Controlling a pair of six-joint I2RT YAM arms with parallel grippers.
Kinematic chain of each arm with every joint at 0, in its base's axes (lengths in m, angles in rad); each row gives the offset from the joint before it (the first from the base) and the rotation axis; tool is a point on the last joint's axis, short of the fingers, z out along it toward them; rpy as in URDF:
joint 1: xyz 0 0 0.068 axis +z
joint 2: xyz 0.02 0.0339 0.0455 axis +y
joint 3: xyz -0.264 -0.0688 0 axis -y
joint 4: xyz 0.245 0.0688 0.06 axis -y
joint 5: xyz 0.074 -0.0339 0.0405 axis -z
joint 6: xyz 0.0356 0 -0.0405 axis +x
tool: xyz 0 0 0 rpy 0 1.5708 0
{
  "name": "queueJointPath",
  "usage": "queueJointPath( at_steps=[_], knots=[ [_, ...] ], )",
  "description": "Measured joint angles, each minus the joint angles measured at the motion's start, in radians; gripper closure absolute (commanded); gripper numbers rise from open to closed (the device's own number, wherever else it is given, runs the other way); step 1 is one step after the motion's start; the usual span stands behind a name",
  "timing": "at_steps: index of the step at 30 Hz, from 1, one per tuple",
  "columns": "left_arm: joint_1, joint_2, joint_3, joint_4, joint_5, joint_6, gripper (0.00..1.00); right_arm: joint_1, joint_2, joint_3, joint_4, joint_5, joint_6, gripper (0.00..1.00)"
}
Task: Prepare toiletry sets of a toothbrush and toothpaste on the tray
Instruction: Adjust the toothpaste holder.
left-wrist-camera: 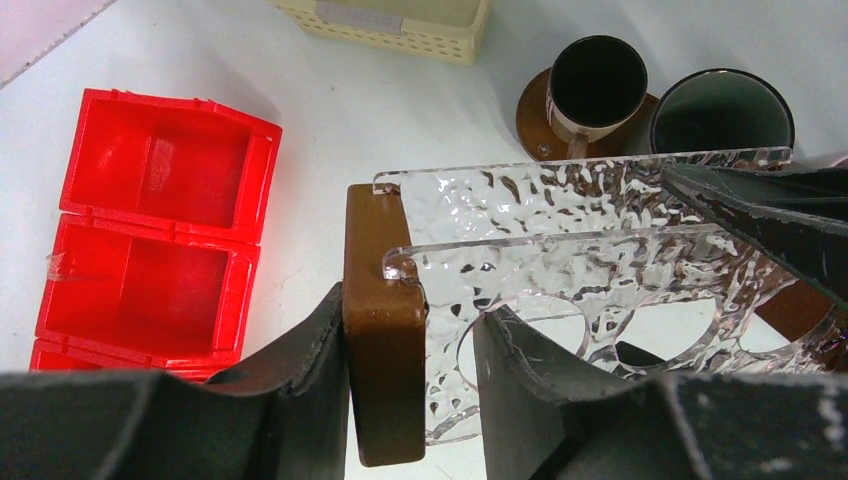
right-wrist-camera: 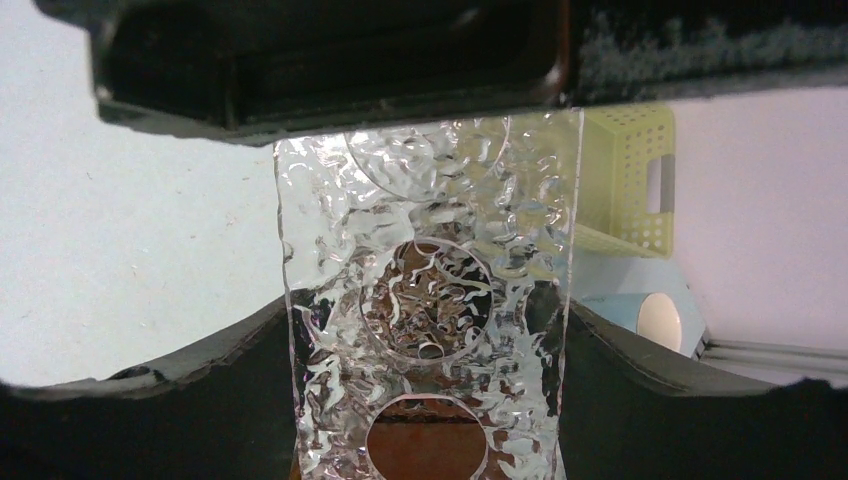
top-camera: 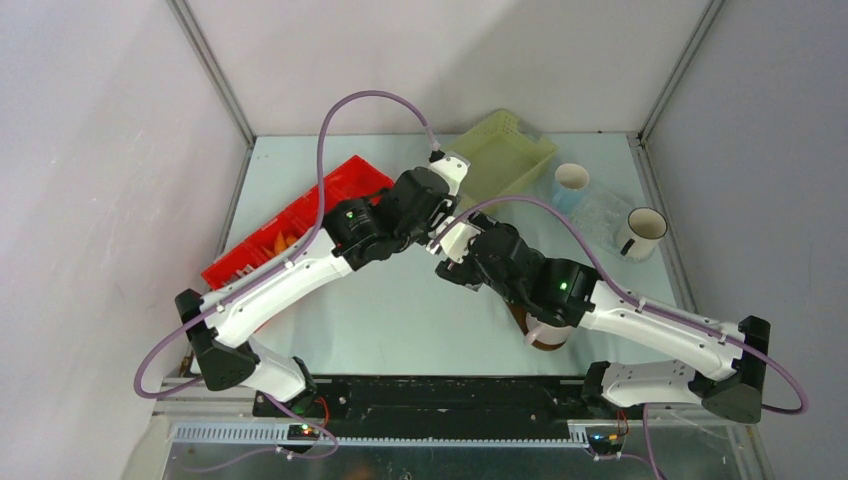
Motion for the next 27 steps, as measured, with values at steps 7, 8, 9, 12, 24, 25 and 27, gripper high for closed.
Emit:
queueJointPath(
  at_steps=[7,8,9,12,24,25,27],
  knots=[
    [0.001,-0.014,0.0,0.006,-0.023,0.007,0.24,-0.008,-0.003,0.0,-0.032,-0.01,-0.041,0.87],
    [0.001,-0.022,0.0,0.01,-0.028,0.01,0.2,-0.014,-0.006,0.0,-0.039,-0.02,-0.049,0.89],
    [0.003,-0.034,-0.001,0.014,-0.027,0.012,0.19,-0.018,-0.011,0.0,-0.043,-0.024,-0.049,0.92],
    [0.01,-0.092,-0.014,0.047,-0.035,0.024,0.12,-0.039,-0.031,0.0,-0.053,-0.05,-0.064,0.95],
    [0.125,-0.422,-0.188,0.259,-0.056,0.025,0.01,-0.241,-0.127,0.013,-0.2,-0.146,-0.046,0.98],
    [0.135,-0.449,-0.207,0.278,-0.055,0.025,0.0,-0.258,-0.136,0.013,-0.216,-0.152,-0.043,0.98],
    [0.151,-0.492,-0.237,0.311,-0.052,0.025,0.0,-0.291,-0.147,0.013,-0.236,-0.164,-0.039,0.99]
  ],
)
